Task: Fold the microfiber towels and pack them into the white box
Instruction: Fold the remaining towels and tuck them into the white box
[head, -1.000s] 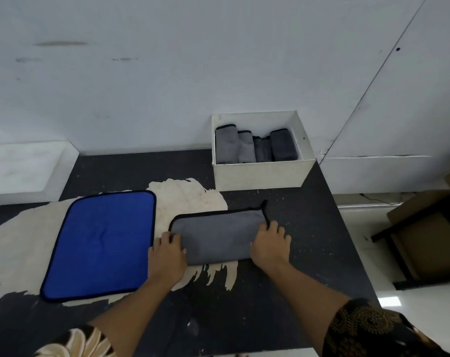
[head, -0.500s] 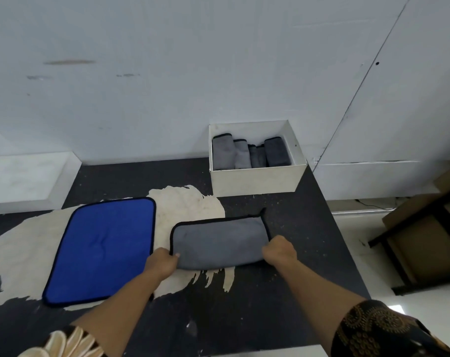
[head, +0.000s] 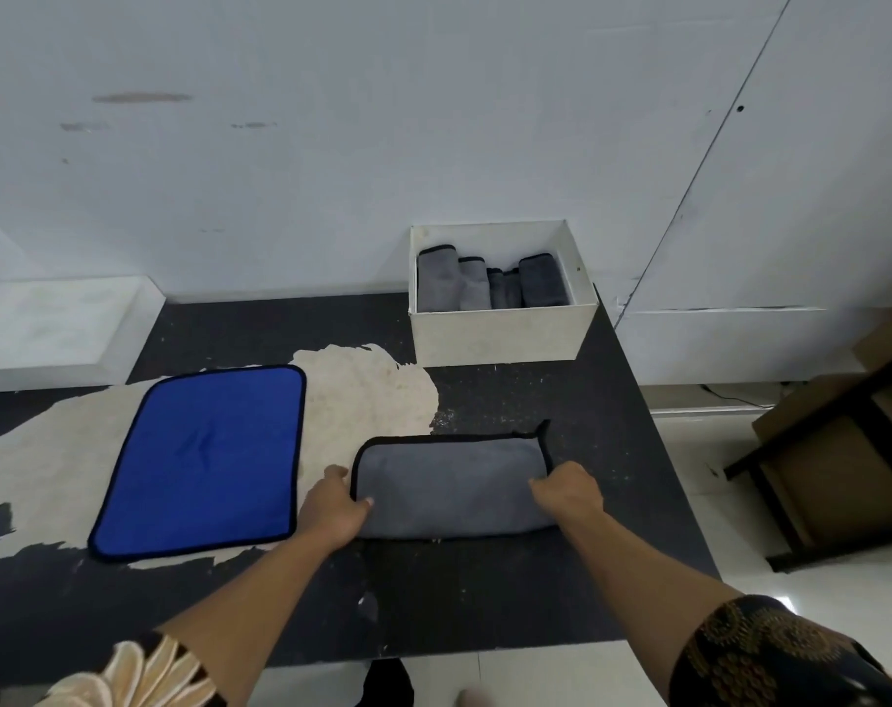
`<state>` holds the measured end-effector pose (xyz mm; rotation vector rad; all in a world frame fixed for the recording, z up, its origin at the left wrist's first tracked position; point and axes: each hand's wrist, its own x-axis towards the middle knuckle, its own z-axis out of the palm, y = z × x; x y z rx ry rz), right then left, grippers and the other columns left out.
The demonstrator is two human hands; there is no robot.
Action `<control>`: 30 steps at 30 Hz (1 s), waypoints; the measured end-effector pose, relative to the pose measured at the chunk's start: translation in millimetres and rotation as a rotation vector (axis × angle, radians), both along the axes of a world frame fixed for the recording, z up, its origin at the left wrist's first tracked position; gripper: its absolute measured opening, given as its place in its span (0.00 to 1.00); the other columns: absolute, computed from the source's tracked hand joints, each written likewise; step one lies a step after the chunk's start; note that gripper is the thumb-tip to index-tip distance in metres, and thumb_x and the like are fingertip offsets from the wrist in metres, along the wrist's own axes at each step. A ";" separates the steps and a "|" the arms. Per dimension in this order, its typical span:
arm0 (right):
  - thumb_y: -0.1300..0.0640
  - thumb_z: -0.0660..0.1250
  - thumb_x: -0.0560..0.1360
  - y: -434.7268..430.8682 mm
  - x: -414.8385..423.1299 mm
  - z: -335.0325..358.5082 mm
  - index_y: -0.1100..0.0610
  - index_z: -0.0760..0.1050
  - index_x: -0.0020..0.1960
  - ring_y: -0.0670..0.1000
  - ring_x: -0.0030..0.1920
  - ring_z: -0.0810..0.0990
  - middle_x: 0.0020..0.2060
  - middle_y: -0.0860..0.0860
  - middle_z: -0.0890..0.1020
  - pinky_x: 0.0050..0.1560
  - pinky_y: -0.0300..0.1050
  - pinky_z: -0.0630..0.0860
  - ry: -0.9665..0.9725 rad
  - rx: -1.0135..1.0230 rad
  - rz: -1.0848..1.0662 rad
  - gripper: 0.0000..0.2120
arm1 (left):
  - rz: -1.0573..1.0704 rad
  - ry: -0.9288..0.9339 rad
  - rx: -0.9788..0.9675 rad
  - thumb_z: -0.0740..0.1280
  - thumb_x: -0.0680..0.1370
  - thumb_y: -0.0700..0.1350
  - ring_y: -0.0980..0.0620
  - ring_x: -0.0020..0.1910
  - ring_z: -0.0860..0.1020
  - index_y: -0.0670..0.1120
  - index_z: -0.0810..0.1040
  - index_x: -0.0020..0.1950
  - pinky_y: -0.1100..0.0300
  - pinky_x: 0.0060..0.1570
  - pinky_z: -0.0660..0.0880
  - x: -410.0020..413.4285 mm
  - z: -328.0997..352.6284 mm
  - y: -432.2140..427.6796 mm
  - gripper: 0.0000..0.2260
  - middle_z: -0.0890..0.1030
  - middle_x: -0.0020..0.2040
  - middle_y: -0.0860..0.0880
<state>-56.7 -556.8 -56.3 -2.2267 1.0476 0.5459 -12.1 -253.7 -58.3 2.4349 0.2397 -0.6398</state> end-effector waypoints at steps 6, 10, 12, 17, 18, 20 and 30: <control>0.58 0.64 0.75 4.6 1.8 4.9 0.60 0.76 0.53 0.52 0.41 0.75 0.46 0.54 0.79 0.40 0.44 0.71 -0.116 -0.022 0.001 0.08 | -0.080 -0.301 0.022 0.69 0.77 0.47 0.50 0.56 0.76 0.49 0.69 0.69 0.54 0.56 0.76 -8.5 10.6 -22.0 0.22 0.72 0.63 0.47; 0.59 0.66 0.72 17.5 4.7 18.4 0.54 0.75 0.44 0.46 0.35 0.73 0.36 0.47 0.77 0.30 0.40 0.66 -0.299 0.021 0.031 0.02 | -0.099 -0.155 -0.249 0.67 0.78 0.51 0.53 0.55 0.77 0.49 0.70 0.70 0.59 0.58 0.73 -6.6 17.7 -59.1 0.21 0.78 0.56 0.52; 0.57 0.68 0.71 30.4 6.3 26.2 0.52 0.75 0.43 0.47 0.38 0.76 0.36 0.45 0.78 0.33 0.40 0.68 -0.374 0.104 0.071 0.02 | -0.031 -0.027 -0.423 0.66 0.79 0.55 0.51 0.55 0.79 0.49 0.69 0.71 0.53 0.61 0.75 -4.5 21.7 -79.1 0.22 0.78 0.55 0.51; 0.57 0.71 0.75 62.1 11.0 41.3 0.54 0.79 0.45 0.50 0.44 0.83 0.42 0.51 0.84 0.47 0.47 0.81 -0.440 0.548 0.250 0.01 | 0.174 0.188 -0.814 0.65 0.77 0.60 0.51 0.51 0.82 0.48 0.80 0.53 0.53 0.56 0.78 1.7 28.7 -107.3 0.17 0.84 0.50 0.49; 0.57 0.67 0.78 64.7 11.0 44.2 0.56 0.80 0.47 0.51 0.45 0.84 0.44 0.53 0.84 0.45 0.46 0.82 -0.410 0.619 0.265 0.03 | 0.189 0.172 -0.789 0.65 0.77 0.60 0.51 0.51 0.82 0.47 0.81 0.54 0.54 0.55 0.77 2.3 28.0 -108.5 0.17 0.84 0.51 0.48; 0.58 0.62 0.81 65.2 9.8 46.5 0.56 0.79 0.51 0.52 0.44 0.85 0.48 0.54 0.84 0.38 0.43 0.80 -0.374 0.672 0.258 0.07 | 0.238 0.080 -0.678 0.66 0.78 0.55 0.51 0.52 0.81 0.46 0.81 0.56 0.57 0.51 0.77 3.7 23.8 -108.0 0.15 0.84 0.51 0.48; 0.57 0.65 0.78 47.3 -2.4 19.0 0.51 0.77 0.46 0.47 0.36 0.84 0.42 0.49 0.84 0.33 0.41 0.79 -0.313 0.445 0.078 0.04 | 0.322 -0.267 -0.390 0.61 0.81 0.46 0.49 0.48 0.78 0.49 0.76 0.53 0.59 0.39 0.69 5.2 8.9 -79.3 0.04 0.80 0.46 0.51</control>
